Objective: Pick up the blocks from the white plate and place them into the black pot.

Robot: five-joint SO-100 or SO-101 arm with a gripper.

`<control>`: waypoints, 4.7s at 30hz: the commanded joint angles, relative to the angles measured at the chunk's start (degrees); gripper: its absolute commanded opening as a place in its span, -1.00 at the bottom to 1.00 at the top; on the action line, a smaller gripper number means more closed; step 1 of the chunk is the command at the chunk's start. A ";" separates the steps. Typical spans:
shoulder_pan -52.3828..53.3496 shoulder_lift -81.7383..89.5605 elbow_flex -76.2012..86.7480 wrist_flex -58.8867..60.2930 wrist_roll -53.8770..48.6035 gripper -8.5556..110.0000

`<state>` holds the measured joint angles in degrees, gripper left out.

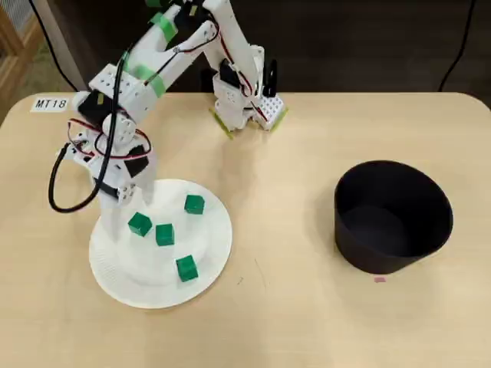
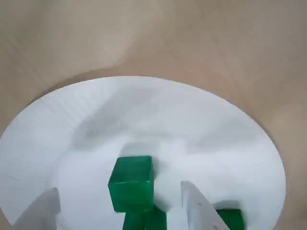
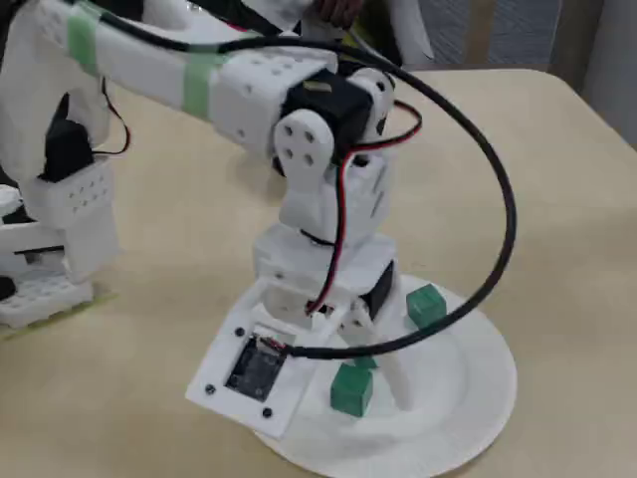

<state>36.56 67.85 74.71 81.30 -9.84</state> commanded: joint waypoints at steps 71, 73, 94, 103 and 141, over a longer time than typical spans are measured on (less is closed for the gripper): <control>-73.83 31.64 22.68 -33.13 9.05 -0.90; -73.39 30.76 22.68 -34.19 9.05 -0.90; -55.20 43.95 22.06 -18.11 2.55 -0.90; -20.39 40.34 23.03 -6.86 -17.14 -0.90; -7.65 0.62 -7.38 3.08 -29.36 -0.39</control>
<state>28.92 68.03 70.40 84.20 -39.29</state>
